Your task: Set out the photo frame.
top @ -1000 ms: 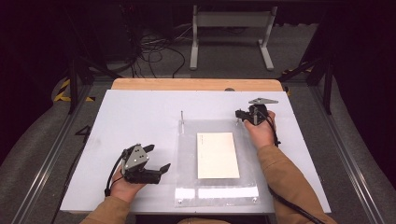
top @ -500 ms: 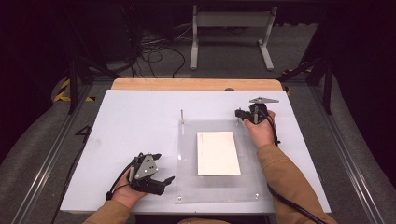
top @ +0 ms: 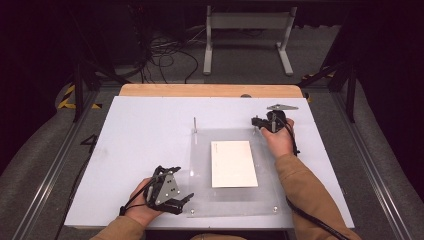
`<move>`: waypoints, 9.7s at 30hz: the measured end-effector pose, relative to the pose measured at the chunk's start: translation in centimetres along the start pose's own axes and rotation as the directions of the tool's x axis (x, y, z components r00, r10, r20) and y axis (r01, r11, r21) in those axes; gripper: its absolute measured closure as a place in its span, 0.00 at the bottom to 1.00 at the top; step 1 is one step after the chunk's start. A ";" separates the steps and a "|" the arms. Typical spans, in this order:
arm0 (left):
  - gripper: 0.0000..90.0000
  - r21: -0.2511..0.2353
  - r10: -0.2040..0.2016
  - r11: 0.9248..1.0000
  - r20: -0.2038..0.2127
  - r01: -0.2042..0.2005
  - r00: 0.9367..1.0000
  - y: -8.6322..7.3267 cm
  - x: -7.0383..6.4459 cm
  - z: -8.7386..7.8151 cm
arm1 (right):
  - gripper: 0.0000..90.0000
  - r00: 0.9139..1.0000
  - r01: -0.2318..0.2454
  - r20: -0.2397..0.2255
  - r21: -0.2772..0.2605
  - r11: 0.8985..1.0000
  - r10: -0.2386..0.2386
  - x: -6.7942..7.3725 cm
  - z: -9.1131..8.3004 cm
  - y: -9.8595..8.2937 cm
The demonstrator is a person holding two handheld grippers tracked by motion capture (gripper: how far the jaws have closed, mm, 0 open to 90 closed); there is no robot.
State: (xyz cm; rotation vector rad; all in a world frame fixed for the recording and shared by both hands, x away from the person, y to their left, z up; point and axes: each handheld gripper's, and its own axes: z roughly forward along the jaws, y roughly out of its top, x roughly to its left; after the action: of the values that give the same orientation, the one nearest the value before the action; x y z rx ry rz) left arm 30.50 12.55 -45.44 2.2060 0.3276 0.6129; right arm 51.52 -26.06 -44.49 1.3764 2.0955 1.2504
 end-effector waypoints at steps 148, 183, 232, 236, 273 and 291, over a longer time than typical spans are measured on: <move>0.73 -0.337 0.065 0.934 -0.163 -0.118 0.984 10.9 4.0 -8.7 | 0.75 0.743 0.556 -0.312 -0.202 0.806 -0.591 10.2 -19.6 1.7; 0.74 -0.321 -0.126 0.940 -0.016 0.114 0.992 11.6 7.9 -8.1 | 0.74 0.819 0.386 -0.486 0.071 0.920 -0.306 9.5 -17.8 6.4; 0.66 -0.360 -0.301 0.890 -0.004 0.279 0.954 10.6 12.9 -4.6 | 0.70 0.854 0.239 -0.472 -0.015 0.971 -0.218 8.1 -13.9 7.5; 0.64 -0.374 -0.324 0.878 -0.004 0.299 0.946 10.7 13.5 -4.1 | 0.68 0.866 0.256 -0.432 -0.050 0.965 -0.252 8.1 -13.7 7.6; 0.30 -0.345 -0.434 0.847 -0.009 0.404 0.901 7.0 15.1 -1.5 | 0.43 0.896 0.219 -0.329 -0.258 0.941 -0.299 5.4 -10.5 6.4; 0.18 -0.254 -0.391 0.894 -0.041 0.369 0.919 4.0 10.5 -8.0 | 0.14 0.884 0.370 -0.206 -0.239 0.898 -0.419 4.5 -17.9 2.6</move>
State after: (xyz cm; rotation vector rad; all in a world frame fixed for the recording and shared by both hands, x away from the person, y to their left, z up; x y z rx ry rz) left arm 35.32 19.58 -34.52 1.8157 0.6794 0.5053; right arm 38.75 -30.47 -31.58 0.6819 2.2007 1.4576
